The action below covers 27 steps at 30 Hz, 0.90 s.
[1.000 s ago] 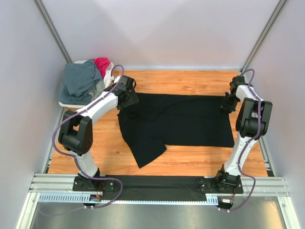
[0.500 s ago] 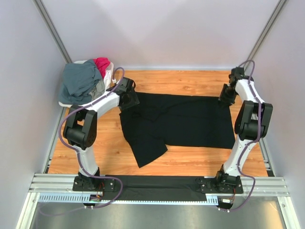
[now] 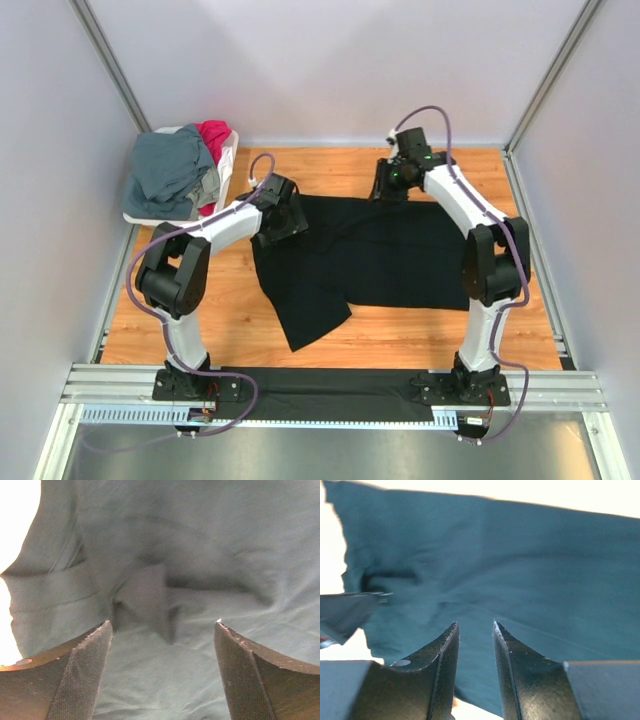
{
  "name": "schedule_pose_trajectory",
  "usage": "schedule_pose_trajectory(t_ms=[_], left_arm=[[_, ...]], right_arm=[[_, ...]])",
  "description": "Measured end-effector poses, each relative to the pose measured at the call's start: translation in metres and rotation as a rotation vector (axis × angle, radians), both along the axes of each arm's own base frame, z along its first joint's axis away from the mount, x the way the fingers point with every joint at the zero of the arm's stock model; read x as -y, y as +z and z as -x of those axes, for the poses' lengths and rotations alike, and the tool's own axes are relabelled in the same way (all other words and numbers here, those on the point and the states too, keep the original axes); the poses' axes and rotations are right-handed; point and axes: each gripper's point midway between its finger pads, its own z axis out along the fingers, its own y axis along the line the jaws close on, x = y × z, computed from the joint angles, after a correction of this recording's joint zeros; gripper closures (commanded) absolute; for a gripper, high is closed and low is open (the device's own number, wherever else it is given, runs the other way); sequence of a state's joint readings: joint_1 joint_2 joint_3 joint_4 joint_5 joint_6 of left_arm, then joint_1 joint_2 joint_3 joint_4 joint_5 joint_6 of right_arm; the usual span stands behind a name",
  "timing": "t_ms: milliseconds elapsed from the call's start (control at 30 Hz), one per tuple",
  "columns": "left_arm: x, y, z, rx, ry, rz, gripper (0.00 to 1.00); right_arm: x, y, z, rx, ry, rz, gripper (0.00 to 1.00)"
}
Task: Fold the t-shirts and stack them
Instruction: Fold the tshirt
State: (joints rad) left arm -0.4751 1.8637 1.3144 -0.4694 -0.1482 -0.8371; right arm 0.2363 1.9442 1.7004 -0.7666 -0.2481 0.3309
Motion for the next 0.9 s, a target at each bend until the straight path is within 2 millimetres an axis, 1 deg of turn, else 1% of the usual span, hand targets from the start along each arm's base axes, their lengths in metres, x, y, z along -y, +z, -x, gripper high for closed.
schedule_pose_trajectory(t_ms=[67, 133, 167, 233, 267, 367, 400, 467, 500, 533, 667, 733, 833, 867, 900], left_arm=[[-0.005, -0.006, 0.009, -0.02, 0.026, 0.005, 0.07], [-0.012, -0.011, 0.022, -0.044, 0.052, 0.007, 0.07], [-0.015, -0.011, 0.028, -0.046, 0.066, 0.013, 0.07], [-0.019, -0.005, 0.036, -0.039, 0.091, 0.033, 0.11], [-0.02, -0.001, 0.039, -0.026, 0.1, 0.046, 0.12], [-0.021, 0.013, 0.041, 0.013, 0.125, 0.084, 0.23], [-0.021, 0.016, 0.04, 0.026, 0.134, 0.098, 0.3], [-0.021, 0.015, 0.038, 0.037, 0.144, 0.112, 0.36], [-0.021, 0.012, 0.037, 0.037, 0.149, 0.116, 0.42], [-0.024, 0.008, 0.038, 0.032, 0.155, 0.116, 0.44], [-0.034, -0.008, 0.042, 0.02, 0.162, 0.099, 0.46], [-0.038, -0.012, 0.042, 0.026, 0.161, 0.096, 0.46], [-0.04, -0.013, 0.038, 0.05, 0.149, 0.095, 0.48], [-0.04, -0.013, 0.036, 0.061, 0.141, 0.096, 0.51], [-0.039, -0.012, 0.034, 0.07, 0.135, 0.099, 0.51]], right_arm=[[-0.03, -0.004, 0.004, 0.004, 0.048, -0.028, 0.64], [-0.054, -0.009, 0.009, -0.001, 0.088, -0.045, 0.64], [-0.065, -0.013, 0.013, -0.009, 0.108, -0.05, 0.65], [-0.08, -0.021, 0.019, -0.023, 0.135, -0.055, 0.65], [-0.085, -0.024, 0.021, -0.028, 0.145, -0.056, 0.65], [-0.092, -0.036, 0.026, -0.05, 0.156, -0.052, 0.65], [-0.094, -0.039, 0.028, -0.057, 0.162, -0.05, 0.65], [-0.098, -0.045, 0.03, -0.068, 0.171, -0.044, 0.65], [-0.101, -0.048, 0.032, -0.071, 0.177, -0.038, 0.65], [-0.104, -0.051, 0.034, -0.075, 0.181, -0.033, 0.64], [-0.119, -0.057, 0.044, -0.081, 0.2, -0.014, 0.64], [-0.126, -0.059, 0.049, -0.089, 0.2, -0.013, 0.64], [-0.136, -0.066, 0.059, -0.113, 0.196, -0.024, 0.64], [-0.138, -0.069, 0.061, -0.123, 0.19, -0.026, 0.64], [-0.138, -0.072, 0.063, -0.131, 0.184, -0.027, 0.64]])
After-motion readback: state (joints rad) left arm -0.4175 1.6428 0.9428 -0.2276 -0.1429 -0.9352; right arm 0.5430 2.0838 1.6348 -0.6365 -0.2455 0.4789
